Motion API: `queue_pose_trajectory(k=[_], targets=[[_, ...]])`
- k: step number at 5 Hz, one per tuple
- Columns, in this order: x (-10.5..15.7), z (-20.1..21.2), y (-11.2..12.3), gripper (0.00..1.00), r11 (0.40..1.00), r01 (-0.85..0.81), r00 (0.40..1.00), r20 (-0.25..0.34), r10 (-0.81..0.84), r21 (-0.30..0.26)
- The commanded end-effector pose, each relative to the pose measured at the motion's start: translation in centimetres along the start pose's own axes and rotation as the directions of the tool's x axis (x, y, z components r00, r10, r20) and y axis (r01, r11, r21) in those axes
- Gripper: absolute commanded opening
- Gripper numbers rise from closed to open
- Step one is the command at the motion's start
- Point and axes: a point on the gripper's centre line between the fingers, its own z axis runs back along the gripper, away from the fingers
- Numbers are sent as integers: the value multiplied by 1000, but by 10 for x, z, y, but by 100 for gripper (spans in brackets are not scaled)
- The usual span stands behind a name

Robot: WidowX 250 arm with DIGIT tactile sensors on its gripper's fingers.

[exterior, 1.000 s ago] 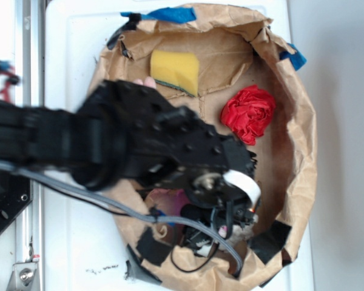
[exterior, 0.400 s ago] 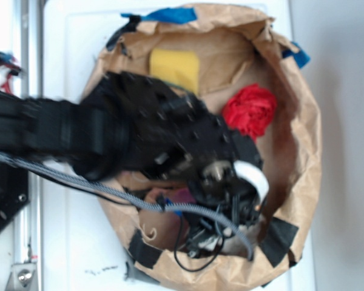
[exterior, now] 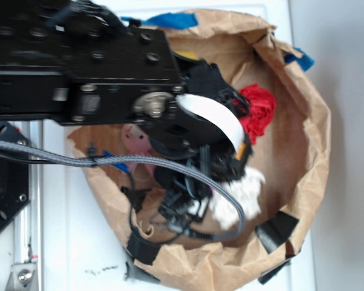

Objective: Grab the white paper.

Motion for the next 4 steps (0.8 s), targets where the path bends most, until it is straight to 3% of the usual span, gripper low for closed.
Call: queue_pose_trajectory(k=[1,2,3,4], targets=[[-6,58,6,0,992,-118,989,-89,121,43],[-11,58,20,0,977,-194,967,-152,207,93],[-16,53,13,0,972,-214,948,-219,230,96],[-18,47,11,0,967,-234,940,-229,252,104]])
